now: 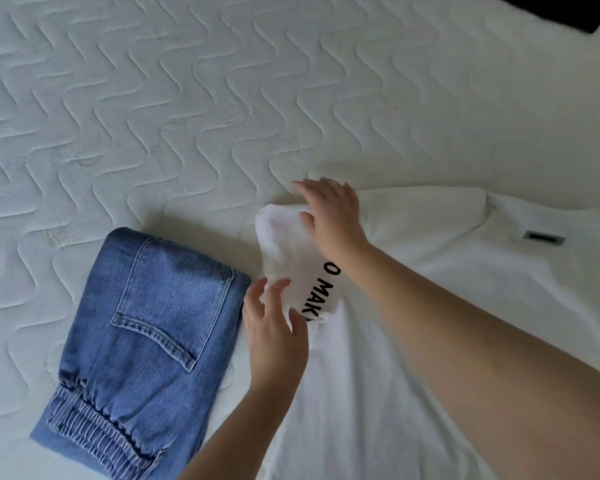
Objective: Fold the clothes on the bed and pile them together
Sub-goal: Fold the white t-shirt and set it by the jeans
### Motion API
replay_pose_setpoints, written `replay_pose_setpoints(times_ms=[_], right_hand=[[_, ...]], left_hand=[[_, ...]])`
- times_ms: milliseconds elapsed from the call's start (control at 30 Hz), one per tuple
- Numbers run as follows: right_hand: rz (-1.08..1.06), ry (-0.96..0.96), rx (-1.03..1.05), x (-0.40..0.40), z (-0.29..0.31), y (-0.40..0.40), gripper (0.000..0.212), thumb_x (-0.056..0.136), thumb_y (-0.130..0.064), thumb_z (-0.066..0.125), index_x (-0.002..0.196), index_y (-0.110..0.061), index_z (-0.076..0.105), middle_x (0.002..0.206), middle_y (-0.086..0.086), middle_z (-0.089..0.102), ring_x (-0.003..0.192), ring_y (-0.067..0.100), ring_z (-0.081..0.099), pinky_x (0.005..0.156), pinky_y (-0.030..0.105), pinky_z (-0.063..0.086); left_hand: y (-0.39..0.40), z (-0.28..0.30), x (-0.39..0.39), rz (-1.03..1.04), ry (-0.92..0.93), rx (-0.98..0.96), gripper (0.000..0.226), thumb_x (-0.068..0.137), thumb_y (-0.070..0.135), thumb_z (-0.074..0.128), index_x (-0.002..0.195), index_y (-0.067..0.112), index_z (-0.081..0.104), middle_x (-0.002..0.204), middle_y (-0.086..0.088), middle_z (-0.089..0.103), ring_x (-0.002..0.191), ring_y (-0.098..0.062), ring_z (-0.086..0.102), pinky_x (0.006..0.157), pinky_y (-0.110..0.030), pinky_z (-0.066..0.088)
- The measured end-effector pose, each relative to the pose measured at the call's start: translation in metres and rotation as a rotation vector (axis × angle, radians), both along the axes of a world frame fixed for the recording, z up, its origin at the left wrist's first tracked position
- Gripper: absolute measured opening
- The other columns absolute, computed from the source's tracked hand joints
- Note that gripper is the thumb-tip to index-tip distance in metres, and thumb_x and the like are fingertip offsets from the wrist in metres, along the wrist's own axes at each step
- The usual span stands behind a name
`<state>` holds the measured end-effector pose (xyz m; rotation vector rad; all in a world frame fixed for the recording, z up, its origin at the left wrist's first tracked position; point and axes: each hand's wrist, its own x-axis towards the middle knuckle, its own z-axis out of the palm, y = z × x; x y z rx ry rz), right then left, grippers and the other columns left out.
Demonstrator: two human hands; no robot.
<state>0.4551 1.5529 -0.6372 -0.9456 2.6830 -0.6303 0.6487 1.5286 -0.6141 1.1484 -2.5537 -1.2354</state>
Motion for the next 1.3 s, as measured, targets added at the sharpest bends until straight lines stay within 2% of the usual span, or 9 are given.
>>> replay_pose_setpoints(times_ms=[133, 233, 300, 433, 500, 567, 700, 867, 1300], right_hand=[[-0.075, -0.013, 0.120, -0.031, -0.004, 0.041, 0.049, 0.097, -0.021, 0.052, 0.144, -0.026, 0.041, 0.144, -0.004, 0.048, 0.139, 0.023, 0.031, 0.117, 0.048, 0.013], [-0.068, -0.046, 0.296, -0.057, -0.003, 0.065, 0.050, 0.098, -0.024, 0.051, 0.145, -0.028, 0.037, 0.145, 0.000, 0.045, 0.138, 0.027, 0.030, 0.116, 0.051, 0.010], [-0.063, -0.040, 0.401, -0.070, 0.001, 0.076, 0.046, 0.097, -0.025, 0.052, 0.142, -0.028, 0.041, 0.141, 0.004, 0.046, 0.134, 0.030, 0.034, 0.115, 0.052, 0.012], [-0.017, 0.058, 0.492, -0.084, 0.012, 0.083, 0.032, 0.093, -0.028, 0.060, 0.125, -0.027, 0.057, 0.121, 0.007, 0.059, 0.119, 0.029, 0.045, 0.110, 0.049, 0.018], [-0.039, 0.126, 0.429, -0.088, 0.017, 0.081, 0.024, 0.093, -0.025, 0.061, 0.117, -0.026, 0.063, 0.113, 0.005, 0.062, 0.114, 0.029, 0.048, 0.108, 0.046, 0.019], [-0.085, 0.159, 0.368, -0.087, 0.018, 0.079, 0.020, 0.094, -0.020, 0.059, 0.112, -0.024, 0.065, 0.110, 0.004, 0.063, 0.112, 0.029, 0.047, 0.108, 0.045, 0.019], [-0.158, 0.120, 0.277, -0.078, 0.010, 0.088, 0.039, 0.094, -0.016, 0.055, 0.132, -0.024, 0.051, 0.129, 0.003, 0.056, 0.125, 0.027, 0.041, 0.112, 0.042, 0.016], [-0.207, 0.099, 0.248, -0.074, 0.007, 0.148, 0.049, 0.093, -0.022, 0.057, 0.141, -0.021, 0.045, 0.140, 0.003, 0.051, 0.132, 0.027, 0.039, 0.108, 0.039, 0.023], [-0.462, 0.008, 0.392, -0.018, 0.025, 0.388, 0.054, 0.099, -0.029, 0.048, 0.150, -0.022, 0.033, 0.159, 0.002, 0.024, 0.144, 0.027, 0.024, 0.115, 0.040, 0.015]], left_hand=[[-0.035, 0.003, -0.047, -0.237, 0.001, -0.179, 0.053, 0.093, 0.003, 0.051, 0.144, 0.014, 0.042, 0.149, -0.009, 0.038, 0.137, -0.023, 0.033, 0.113, -0.033, 0.024], [-0.074, -0.004, -0.092, -0.414, -0.183, -0.312, 0.062, 0.098, 0.013, 0.051, 0.154, 0.016, 0.024, 0.157, -0.007, 0.027, 0.146, -0.025, 0.021, 0.120, -0.041, 0.017], [-0.098, -0.006, -0.118, -0.527, -0.345, -0.387, 0.056, 0.098, 0.021, 0.054, 0.150, 0.021, 0.032, 0.155, -0.004, 0.031, 0.144, -0.024, 0.025, 0.118, -0.041, 0.017], [-0.135, 0.000, -0.143, -0.652, -0.420, -0.249, 0.022, 0.092, 0.030, 0.065, 0.111, 0.019, 0.061, 0.112, -0.002, 0.060, 0.107, -0.027, 0.057, 0.085, -0.034, 0.043], [-0.147, 0.008, -0.144, -0.559, -0.366, -0.120, 0.014, 0.088, 0.032, 0.070, 0.093, 0.024, 0.060, 0.084, 0.004, 0.062, 0.078, -0.021, 0.062, 0.059, -0.026, 0.040], [-0.153, 0.011, -0.140, -0.429, -0.337, -0.090, 0.017, 0.086, 0.035, 0.072, 0.087, 0.024, 0.059, 0.076, 0.005, 0.062, 0.063, -0.017, 0.059, 0.051, -0.024, 0.037], [-0.146, -0.002, -0.130, -0.376, -0.370, -0.344, 0.012, 0.094, 0.023, 0.061, 0.105, 0.019, 0.063, 0.103, -0.005, 0.067, 0.097, -0.027, 0.061, 0.081, -0.038, 0.049], [-0.096, -0.009, -0.127, -0.478, -0.224, -0.495, 0.039, 0.095, 0.020, 0.055, 0.134, 0.018, 0.051, 0.132, -0.009, 0.052, 0.125, -0.032, 0.045, 0.102, -0.044, 0.035], [0.115, -0.010, -0.185, -1.077, -0.102, -0.508, 0.060, 0.100, 0.030, 0.047, 0.154, 0.021, 0.024, 0.160, -0.002, 0.026, 0.148, -0.021, 0.021, 0.118, -0.038, 0.023]])
